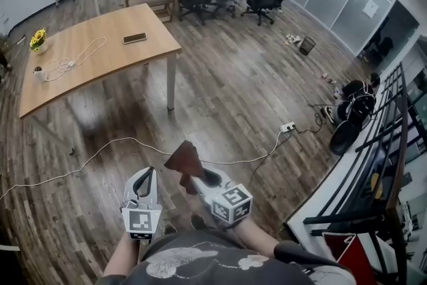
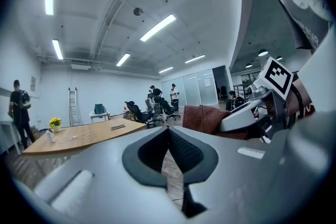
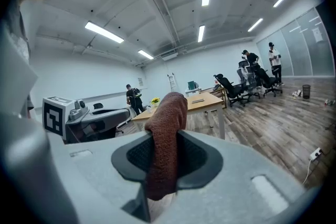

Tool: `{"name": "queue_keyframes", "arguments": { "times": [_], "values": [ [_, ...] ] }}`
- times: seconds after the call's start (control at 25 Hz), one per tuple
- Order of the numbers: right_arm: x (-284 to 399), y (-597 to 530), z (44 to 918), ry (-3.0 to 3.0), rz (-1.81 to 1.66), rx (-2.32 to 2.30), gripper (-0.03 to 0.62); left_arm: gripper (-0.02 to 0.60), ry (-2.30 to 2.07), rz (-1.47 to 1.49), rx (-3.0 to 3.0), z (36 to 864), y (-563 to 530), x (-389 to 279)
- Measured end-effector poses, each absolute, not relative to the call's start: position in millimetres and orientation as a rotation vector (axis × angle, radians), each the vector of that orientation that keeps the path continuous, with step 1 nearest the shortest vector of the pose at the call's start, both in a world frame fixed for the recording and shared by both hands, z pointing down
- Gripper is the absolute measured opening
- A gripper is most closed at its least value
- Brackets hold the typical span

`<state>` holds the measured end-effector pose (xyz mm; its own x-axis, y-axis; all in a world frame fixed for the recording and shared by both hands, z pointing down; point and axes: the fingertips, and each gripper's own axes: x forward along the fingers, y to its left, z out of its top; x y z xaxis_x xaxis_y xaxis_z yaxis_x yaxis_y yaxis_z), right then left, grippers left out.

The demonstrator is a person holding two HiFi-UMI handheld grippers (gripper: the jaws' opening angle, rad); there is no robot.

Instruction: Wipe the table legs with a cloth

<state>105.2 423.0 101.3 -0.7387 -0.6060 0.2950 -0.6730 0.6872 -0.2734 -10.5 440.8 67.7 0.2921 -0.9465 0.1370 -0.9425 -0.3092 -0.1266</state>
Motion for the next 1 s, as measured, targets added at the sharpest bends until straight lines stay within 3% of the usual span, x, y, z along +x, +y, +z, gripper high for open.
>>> {"name": "queue_keyframes", "arguments": {
  "times": [0.6,1.0],
  "values": [
    [72,436,121,-2.692,0.599,1.123,0.089,0.018,1.93,-0.283,-2.58,108,486,-62],
    [62,413,144,-2.642,0.655,1.149,0.089,0.018,1.898,-0.32,-2.616,115,454,-74]
  ]
}}
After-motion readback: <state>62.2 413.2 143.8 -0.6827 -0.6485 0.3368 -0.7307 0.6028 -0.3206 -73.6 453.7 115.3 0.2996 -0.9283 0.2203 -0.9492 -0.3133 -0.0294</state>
